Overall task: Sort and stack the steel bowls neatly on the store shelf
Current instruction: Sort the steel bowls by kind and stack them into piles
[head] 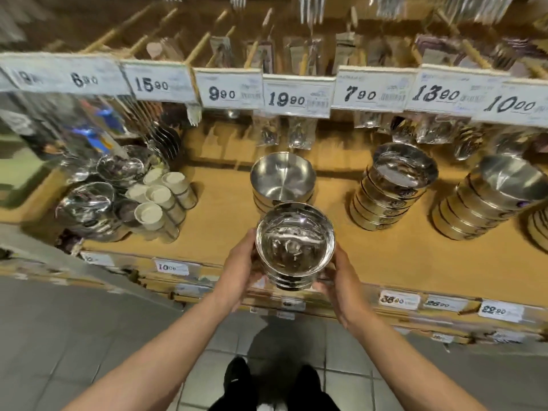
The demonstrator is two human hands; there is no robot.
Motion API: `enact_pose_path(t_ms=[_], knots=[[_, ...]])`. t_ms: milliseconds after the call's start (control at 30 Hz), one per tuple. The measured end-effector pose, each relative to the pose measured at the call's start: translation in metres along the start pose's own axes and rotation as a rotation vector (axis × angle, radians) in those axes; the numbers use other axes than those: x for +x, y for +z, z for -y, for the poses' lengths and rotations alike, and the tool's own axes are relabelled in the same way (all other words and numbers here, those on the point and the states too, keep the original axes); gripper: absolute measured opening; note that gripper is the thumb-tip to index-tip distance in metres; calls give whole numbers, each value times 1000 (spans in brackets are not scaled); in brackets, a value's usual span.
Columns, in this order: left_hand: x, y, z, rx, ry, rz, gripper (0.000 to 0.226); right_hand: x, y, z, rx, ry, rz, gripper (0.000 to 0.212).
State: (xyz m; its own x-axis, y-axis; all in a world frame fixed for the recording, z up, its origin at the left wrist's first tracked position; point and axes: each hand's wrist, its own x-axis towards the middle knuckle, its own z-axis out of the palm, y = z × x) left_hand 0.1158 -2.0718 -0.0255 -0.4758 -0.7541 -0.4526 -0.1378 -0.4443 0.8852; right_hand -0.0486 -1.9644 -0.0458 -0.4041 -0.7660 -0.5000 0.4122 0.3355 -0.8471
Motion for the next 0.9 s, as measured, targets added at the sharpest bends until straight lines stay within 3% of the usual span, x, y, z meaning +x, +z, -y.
enact_pose_path(t_ms=[367,767,900], knots=[[20,-123,-28,-58,37,-116,43,45,138,-1,67,24,20,35],[63,-144,-48,-250,128,-81,47,80,182,8,171,-83,-20,32],[66,-143,-37,-191,204,-188,40,89,190,7,170,-103,-31,39]])
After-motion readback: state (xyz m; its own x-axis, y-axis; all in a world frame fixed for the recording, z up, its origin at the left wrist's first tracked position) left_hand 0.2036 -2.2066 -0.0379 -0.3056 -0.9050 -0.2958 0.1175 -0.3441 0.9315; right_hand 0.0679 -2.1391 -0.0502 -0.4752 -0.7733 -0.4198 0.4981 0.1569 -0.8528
